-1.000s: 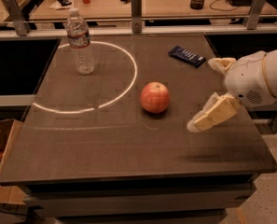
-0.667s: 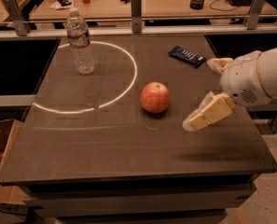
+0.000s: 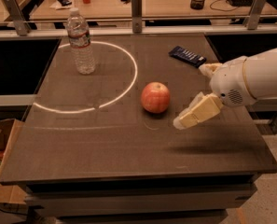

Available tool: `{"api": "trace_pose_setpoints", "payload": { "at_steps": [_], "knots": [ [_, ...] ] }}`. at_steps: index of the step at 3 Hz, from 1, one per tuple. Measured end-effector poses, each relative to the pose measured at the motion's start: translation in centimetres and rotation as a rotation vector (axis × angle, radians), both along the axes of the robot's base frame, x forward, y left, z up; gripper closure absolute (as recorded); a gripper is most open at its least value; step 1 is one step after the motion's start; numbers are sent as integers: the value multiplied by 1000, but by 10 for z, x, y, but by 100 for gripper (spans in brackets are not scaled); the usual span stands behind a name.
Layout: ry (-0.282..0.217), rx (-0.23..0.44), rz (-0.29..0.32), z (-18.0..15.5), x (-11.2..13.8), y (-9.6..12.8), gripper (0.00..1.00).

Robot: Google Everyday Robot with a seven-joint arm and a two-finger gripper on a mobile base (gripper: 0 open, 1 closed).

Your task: Pick apple

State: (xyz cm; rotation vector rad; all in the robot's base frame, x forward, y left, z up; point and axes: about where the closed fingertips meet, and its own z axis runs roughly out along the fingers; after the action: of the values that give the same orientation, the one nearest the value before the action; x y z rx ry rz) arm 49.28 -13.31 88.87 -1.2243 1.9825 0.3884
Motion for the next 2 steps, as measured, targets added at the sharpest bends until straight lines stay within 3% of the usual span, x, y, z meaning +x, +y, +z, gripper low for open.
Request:
{"api": "trace_pose_setpoints", "payload": {
  "at_steps": [2],
  "knots": [
    [13,77,86,-20,20,25,0]
  ]
}}
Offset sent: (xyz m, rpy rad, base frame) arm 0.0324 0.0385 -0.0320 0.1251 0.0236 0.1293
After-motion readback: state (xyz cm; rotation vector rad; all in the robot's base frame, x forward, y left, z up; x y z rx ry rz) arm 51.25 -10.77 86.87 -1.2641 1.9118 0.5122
